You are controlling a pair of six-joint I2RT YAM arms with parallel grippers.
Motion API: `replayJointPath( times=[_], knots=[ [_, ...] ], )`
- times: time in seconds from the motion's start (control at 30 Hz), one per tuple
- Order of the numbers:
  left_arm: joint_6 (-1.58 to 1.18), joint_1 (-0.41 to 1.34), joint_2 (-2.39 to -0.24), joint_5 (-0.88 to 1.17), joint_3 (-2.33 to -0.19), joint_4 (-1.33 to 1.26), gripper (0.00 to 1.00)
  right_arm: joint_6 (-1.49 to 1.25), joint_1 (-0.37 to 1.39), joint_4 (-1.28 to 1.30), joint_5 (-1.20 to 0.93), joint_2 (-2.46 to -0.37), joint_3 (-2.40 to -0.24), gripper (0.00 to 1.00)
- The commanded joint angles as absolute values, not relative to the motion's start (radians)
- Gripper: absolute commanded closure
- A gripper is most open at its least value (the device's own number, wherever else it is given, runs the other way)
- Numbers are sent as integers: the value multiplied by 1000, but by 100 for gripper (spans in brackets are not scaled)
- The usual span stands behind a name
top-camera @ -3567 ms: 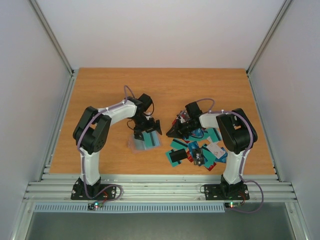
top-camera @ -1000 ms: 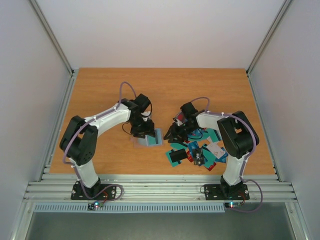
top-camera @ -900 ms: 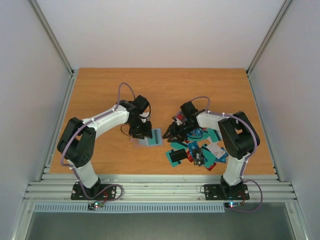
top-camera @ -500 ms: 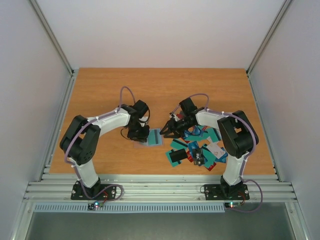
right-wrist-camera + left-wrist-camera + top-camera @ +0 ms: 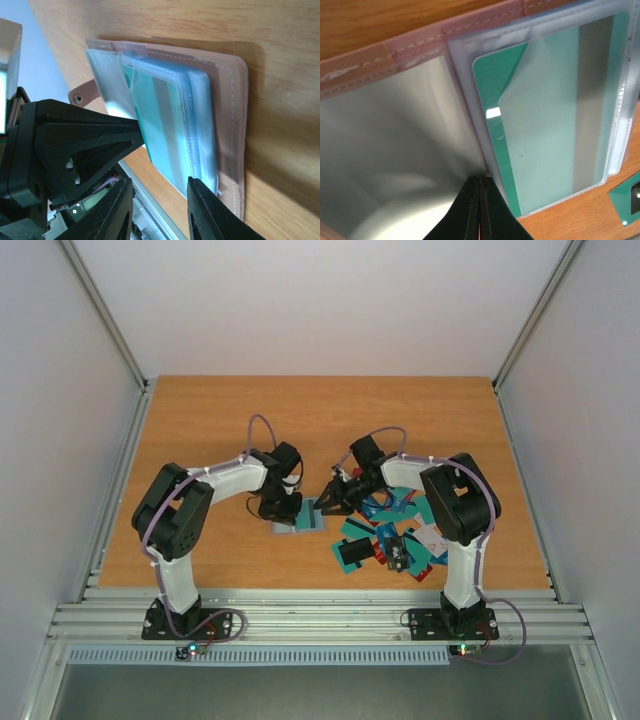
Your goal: Put the credit cards into the card holder
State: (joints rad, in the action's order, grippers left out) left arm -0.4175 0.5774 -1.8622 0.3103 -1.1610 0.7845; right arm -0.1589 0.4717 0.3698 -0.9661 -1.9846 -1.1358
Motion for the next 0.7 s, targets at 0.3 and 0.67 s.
replayJointPath(
  times=[0.3, 0.67],
  knots=[
    [-370, 575, -1929, 336, -1195, 757, 98, -144, 493, 365, -983, -2036, -1159, 69],
    [-371, 575, -1945, 321, -1195, 759, 99, -35, 500, 491, -885, -2029, -1191, 68]
  ],
)
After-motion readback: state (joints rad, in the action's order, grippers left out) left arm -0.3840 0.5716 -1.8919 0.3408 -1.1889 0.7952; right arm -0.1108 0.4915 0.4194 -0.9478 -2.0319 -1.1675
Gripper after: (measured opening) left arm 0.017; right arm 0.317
